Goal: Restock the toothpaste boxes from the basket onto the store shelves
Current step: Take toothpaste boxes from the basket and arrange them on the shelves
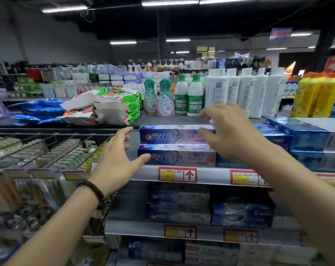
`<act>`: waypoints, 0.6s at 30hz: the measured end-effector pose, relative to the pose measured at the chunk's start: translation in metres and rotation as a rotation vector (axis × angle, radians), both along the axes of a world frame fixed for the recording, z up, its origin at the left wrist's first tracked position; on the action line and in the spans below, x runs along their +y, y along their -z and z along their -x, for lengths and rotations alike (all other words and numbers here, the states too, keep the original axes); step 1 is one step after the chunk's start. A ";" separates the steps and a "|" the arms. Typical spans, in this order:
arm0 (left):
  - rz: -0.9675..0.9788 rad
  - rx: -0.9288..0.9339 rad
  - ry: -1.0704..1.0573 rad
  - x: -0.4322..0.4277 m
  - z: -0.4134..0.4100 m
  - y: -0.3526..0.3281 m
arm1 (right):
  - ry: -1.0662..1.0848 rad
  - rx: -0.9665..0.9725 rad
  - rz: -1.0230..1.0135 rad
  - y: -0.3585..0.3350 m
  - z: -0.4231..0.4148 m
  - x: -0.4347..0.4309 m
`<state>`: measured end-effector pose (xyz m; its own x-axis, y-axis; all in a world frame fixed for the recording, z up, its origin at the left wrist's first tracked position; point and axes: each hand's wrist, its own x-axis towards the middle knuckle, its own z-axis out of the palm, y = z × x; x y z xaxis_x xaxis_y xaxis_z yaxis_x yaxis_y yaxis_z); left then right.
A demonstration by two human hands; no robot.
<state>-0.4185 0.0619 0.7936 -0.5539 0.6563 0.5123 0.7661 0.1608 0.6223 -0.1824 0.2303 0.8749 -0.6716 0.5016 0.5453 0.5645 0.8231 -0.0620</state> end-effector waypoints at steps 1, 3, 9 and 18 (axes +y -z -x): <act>0.011 -0.035 0.002 0.003 0.002 0.000 | 0.004 -0.046 -0.003 -0.004 0.006 0.004; 0.034 -0.115 0.024 0.010 0.005 0.000 | 0.003 -0.124 0.003 -0.008 0.017 0.013; 0.053 -0.223 0.115 0.028 0.015 0.002 | -0.002 -0.298 0.031 -0.014 0.042 0.034; 0.037 -0.222 0.162 0.046 0.028 0.004 | 0.019 -0.431 0.102 -0.018 0.055 0.049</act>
